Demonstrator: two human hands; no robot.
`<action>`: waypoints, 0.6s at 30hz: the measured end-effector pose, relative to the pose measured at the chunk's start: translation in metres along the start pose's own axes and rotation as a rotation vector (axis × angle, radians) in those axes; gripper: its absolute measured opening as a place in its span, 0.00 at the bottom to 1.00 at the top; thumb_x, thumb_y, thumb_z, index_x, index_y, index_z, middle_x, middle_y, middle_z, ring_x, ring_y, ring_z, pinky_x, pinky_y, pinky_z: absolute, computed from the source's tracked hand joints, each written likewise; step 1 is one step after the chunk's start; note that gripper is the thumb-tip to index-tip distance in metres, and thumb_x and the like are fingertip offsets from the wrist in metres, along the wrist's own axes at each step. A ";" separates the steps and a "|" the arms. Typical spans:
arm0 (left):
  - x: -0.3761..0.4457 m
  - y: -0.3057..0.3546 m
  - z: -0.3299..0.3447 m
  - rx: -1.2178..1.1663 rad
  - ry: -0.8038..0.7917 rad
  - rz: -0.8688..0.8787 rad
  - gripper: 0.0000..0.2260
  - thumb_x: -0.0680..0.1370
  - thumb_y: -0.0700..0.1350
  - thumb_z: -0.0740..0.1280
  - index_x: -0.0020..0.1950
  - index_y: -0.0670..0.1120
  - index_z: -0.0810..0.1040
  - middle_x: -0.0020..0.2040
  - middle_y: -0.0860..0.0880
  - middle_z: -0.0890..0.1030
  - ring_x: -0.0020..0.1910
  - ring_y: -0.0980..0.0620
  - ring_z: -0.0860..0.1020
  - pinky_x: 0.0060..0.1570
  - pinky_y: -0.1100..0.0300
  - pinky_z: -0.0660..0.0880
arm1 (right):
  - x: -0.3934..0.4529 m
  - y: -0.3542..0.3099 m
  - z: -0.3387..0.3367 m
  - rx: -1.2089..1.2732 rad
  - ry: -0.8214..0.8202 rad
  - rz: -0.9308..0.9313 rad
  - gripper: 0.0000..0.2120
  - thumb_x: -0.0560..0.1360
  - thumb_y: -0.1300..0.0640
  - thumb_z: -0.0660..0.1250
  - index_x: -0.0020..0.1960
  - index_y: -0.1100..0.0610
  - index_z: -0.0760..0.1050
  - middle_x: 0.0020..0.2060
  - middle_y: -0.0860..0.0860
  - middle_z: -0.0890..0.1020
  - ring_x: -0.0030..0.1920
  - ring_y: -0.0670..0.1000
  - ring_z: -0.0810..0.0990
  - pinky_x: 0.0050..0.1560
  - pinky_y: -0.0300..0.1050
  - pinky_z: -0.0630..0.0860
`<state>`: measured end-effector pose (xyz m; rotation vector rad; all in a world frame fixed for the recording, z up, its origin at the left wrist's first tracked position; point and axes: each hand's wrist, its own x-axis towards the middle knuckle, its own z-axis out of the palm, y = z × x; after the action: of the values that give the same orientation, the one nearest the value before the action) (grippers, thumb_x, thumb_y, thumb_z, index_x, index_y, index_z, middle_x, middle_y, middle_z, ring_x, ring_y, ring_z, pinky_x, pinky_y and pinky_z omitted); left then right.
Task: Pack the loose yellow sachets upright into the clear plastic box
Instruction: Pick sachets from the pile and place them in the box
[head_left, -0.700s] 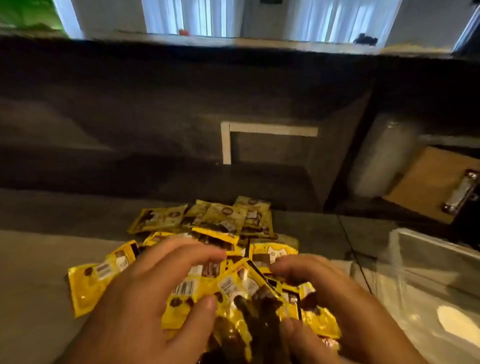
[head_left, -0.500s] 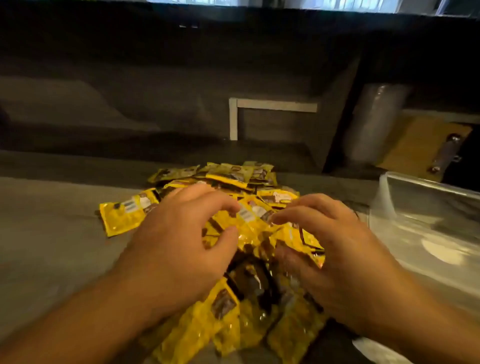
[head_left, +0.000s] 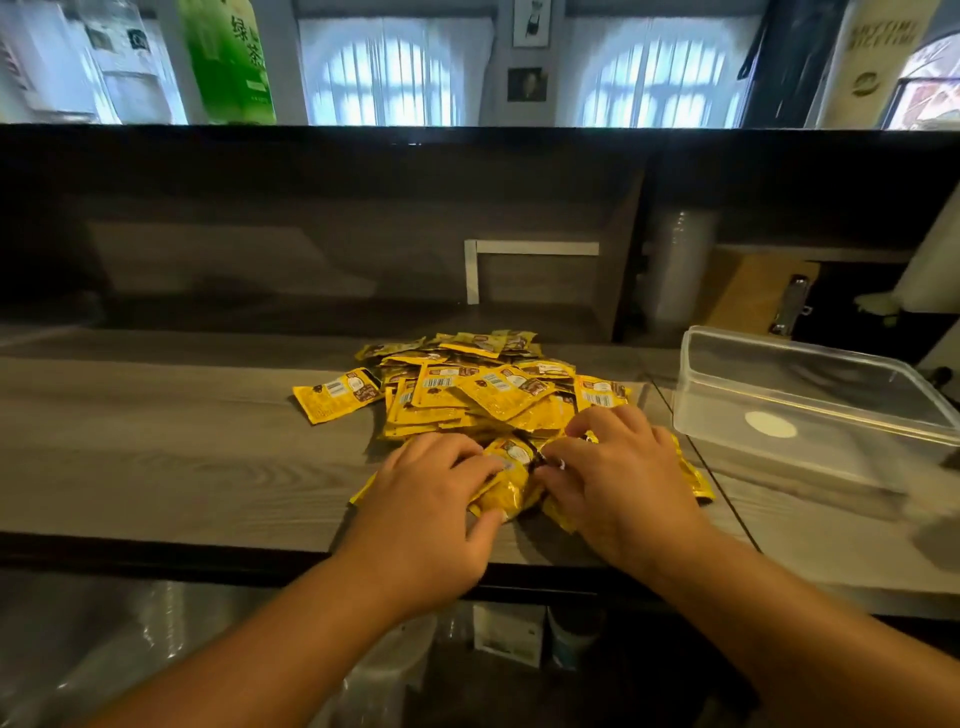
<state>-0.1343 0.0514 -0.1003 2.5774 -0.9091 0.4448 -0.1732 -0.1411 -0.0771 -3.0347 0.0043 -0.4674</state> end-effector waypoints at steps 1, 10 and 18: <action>0.000 -0.001 0.001 -0.051 0.020 -0.041 0.21 0.75 0.56 0.67 0.68 0.57 0.74 0.64 0.57 0.71 0.65 0.56 0.67 0.64 0.59 0.65 | -0.002 0.001 0.001 0.017 -0.003 0.004 0.20 0.77 0.35 0.55 0.65 0.40 0.72 0.64 0.42 0.70 0.66 0.49 0.62 0.65 0.51 0.61; -0.002 -0.008 0.008 -0.222 0.299 -0.129 0.11 0.74 0.43 0.74 0.56 0.48 0.84 0.54 0.53 0.79 0.53 0.55 0.77 0.51 0.67 0.69 | -0.009 -0.001 0.005 0.058 -0.093 -0.152 0.26 0.76 0.37 0.61 0.73 0.34 0.59 0.75 0.36 0.60 0.78 0.48 0.44 0.72 0.69 0.36; 0.000 -0.009 -0.007 -0.537 0.510 -0.310 0.06 0.78 0.42 0.70 0.50 0.54 0.82 0.48 0.57 0.81 0.47 0.61 0.79 0.41 0.71 0.74 | -0.009 -0.003 0.005 0.002 -0.046 -0.188 0.22 0.79 0.45 0.60 0.72 0.38 0.64 0.64 0.39 0.72 0.72 0.47 0.59 0.73 0.68 0.40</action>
<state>-0.1299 0.0606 -0.0964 1.9309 -0.3713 0.6252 -0.1802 -0.1375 -0.0840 -3.0566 -0.2856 -0.4084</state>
